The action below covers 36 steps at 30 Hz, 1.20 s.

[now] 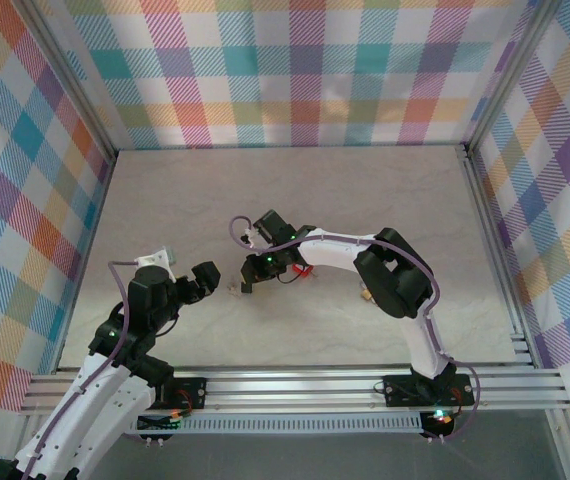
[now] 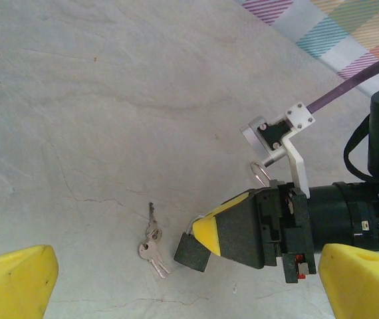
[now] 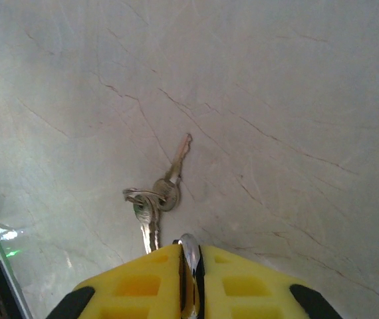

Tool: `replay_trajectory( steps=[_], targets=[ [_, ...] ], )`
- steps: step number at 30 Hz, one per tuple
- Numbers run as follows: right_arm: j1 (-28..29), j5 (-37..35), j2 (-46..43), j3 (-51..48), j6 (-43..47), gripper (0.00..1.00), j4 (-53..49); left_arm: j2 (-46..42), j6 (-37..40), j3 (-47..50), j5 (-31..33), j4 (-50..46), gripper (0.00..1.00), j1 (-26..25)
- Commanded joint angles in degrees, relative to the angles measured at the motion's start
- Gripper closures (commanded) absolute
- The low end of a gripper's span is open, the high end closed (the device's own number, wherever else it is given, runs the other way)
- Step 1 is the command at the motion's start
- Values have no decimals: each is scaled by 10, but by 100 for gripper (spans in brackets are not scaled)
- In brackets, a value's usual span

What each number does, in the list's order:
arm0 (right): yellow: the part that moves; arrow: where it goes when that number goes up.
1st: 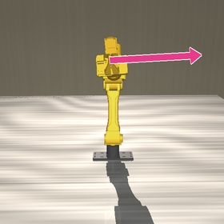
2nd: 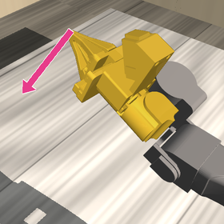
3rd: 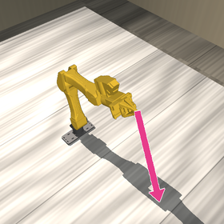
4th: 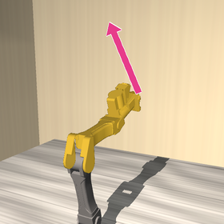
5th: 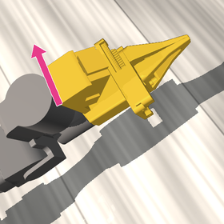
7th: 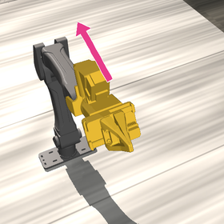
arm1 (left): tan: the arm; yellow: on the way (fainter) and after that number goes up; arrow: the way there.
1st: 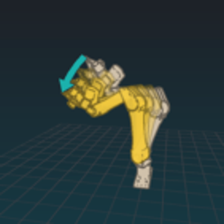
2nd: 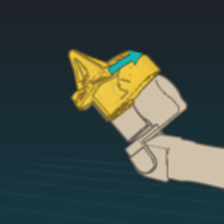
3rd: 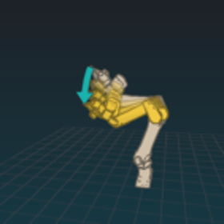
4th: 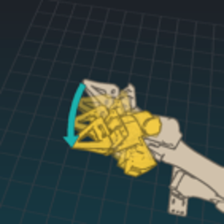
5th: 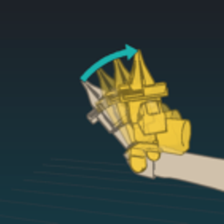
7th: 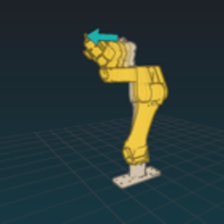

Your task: Lock with the key

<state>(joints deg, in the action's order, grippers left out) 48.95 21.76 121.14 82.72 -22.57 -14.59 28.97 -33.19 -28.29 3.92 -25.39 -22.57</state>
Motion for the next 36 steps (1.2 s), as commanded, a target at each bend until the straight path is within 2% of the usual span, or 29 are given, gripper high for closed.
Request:
replay_trajectory(
  steps=[1, 8, 23, 27, 36],
  targets=[
    [4, -12, 2, 17, 22, 84, -28, -5, 2, 5, -6, 4, 0, 5],
    [4, -21, -3, 21, 33, 78, -38, -4, 2, 3, -6, 2, 0, 5],
    [4, -44, -12, 60, 79, 57, -86, -2, 2, -4, -1, -2, 0, 5],
    [3, -68, -44, 62, 97, 49, -101, -1, -2, -9, 3, -2, 0, 5],
    [-5, -147, -171, 7, 132, 17, -110, 29, -27, -34, -2, -1, 0, 5]
  ],
)
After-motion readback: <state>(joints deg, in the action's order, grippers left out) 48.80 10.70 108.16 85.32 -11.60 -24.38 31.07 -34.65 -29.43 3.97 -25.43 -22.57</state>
